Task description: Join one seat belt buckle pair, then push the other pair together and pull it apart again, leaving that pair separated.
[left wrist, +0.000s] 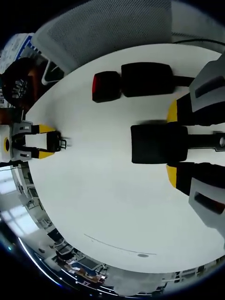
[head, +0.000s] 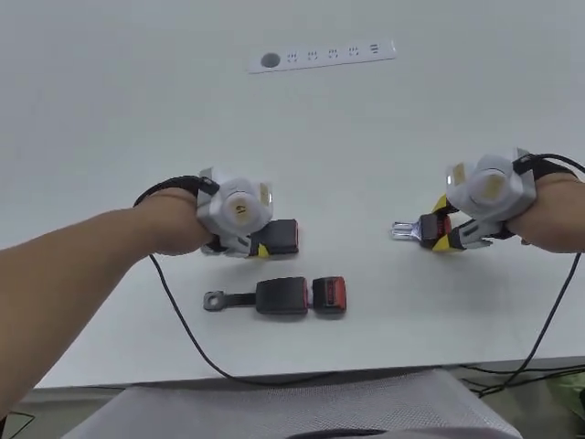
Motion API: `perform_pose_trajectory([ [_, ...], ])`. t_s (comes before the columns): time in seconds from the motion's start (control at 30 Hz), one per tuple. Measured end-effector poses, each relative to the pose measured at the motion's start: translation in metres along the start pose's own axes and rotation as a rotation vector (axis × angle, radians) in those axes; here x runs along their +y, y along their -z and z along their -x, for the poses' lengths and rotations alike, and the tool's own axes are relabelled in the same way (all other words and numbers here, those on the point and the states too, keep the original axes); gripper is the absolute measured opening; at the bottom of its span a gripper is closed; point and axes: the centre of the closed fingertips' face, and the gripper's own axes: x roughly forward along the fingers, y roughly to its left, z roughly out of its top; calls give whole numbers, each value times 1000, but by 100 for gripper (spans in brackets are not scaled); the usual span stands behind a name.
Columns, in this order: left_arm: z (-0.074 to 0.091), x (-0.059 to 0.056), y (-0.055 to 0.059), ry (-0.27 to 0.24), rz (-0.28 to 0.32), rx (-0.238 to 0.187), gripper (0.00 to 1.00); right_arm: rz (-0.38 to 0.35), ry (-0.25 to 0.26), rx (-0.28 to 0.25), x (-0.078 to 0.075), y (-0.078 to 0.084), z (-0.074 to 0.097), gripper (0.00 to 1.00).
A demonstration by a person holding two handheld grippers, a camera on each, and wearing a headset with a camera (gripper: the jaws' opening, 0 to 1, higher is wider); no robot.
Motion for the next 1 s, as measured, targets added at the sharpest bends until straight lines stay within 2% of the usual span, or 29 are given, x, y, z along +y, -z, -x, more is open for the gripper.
perform_pose_trajectory([
  [0.17,-1,2,2,-11,-4,4,30,4,-8,13,4,-11,-5,30],
  [0.43,-4,3,6,-19,-11,21,30,62,1,23,15,-45,-18,30],
  [0.77,-7,3,7,-25,-12,35,30,52,27,18,11,-86,-39,31],
  [1.0,-7,2,7,-32,-13,33,30,66,25,14,9,-111,-53,31],
])
